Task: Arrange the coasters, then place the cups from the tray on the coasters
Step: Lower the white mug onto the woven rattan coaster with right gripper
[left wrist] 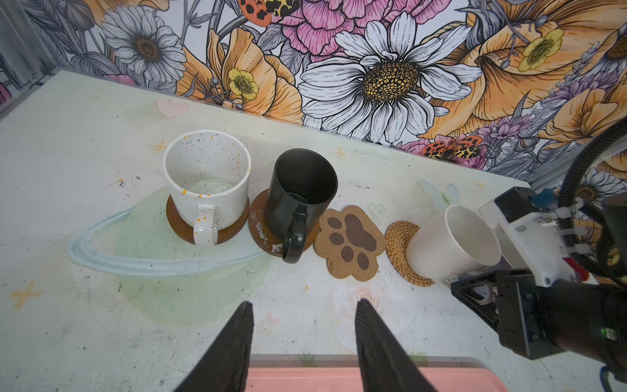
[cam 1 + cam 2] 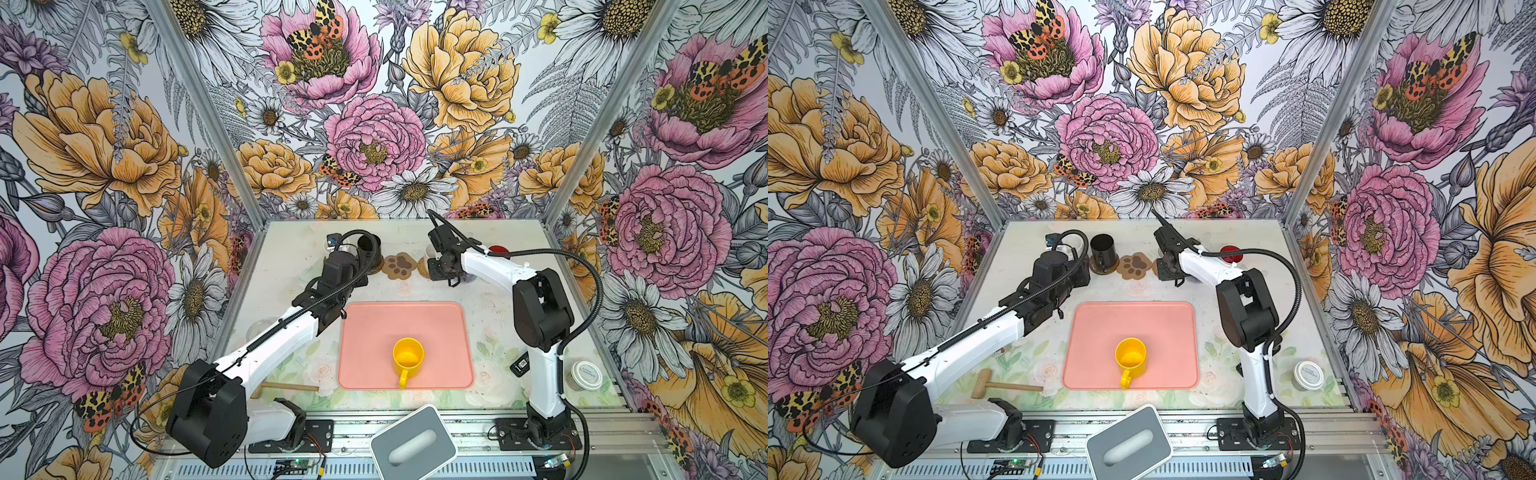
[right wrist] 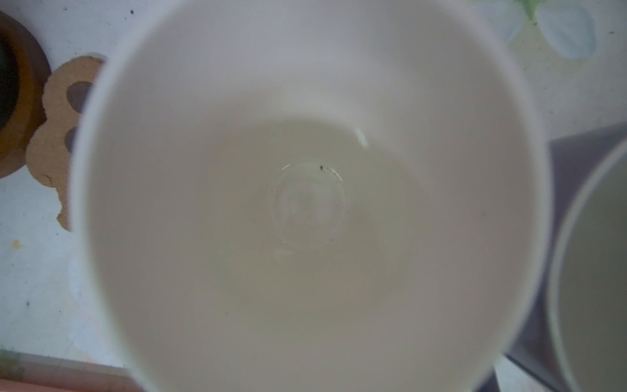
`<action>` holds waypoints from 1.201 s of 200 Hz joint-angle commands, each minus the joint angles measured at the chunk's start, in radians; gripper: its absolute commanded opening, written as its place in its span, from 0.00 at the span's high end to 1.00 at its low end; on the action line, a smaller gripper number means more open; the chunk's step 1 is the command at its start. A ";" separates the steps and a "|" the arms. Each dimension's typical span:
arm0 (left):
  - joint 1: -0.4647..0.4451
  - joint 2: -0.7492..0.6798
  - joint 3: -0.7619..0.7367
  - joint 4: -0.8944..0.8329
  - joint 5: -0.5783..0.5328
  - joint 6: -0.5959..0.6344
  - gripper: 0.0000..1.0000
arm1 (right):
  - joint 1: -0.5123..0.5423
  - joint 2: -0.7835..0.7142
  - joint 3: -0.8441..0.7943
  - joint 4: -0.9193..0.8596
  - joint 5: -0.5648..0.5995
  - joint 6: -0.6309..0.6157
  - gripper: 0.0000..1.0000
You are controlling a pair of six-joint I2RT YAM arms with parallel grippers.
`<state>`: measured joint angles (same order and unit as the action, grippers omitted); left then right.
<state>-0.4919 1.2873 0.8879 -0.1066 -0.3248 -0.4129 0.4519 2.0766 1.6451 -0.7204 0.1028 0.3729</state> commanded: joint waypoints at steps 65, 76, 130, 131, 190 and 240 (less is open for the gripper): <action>0.018 -0.029 -0.020 0.021 0.019 -0.009 0.50 | -0.007 0.012 0.028 0.039 -0.022 0.014 0.79; 0.019 -0.029 -0.018 0.021 0.021 -0.009 0.50 | -0.006 0.011 0.025 0.039 -0.023 0.014 0.75; 0.019 -0.032 -0.021 0.021 0.021 -0.010 0.50 | -0.006 -0.004 0.006 0.039 -0.025 0.019 0.63; 0.018 -0.032 -0.020 0.021 0.021 -0.010 0.50 | -0.007 -0.004 0.007 0.039 -0.025 0.019 0.63; 0.019 -0.037 -0.021 0.020 0.024 -0.014 0.50 | -0.005 -0.082 -0.047 0.040 -0.035 0.036 0.48; 0.019 -0.043 -0.022 0.024 0.030 -0.021 0.50 | 0.001 -0.224 -0.125 0.041 -0.011 0.070 0.43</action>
<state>-0.4854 1.2736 0.8803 -0.1066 -0.3210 -0.4194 0.4519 1.9625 1.5421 -0.6964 0.0738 0.4129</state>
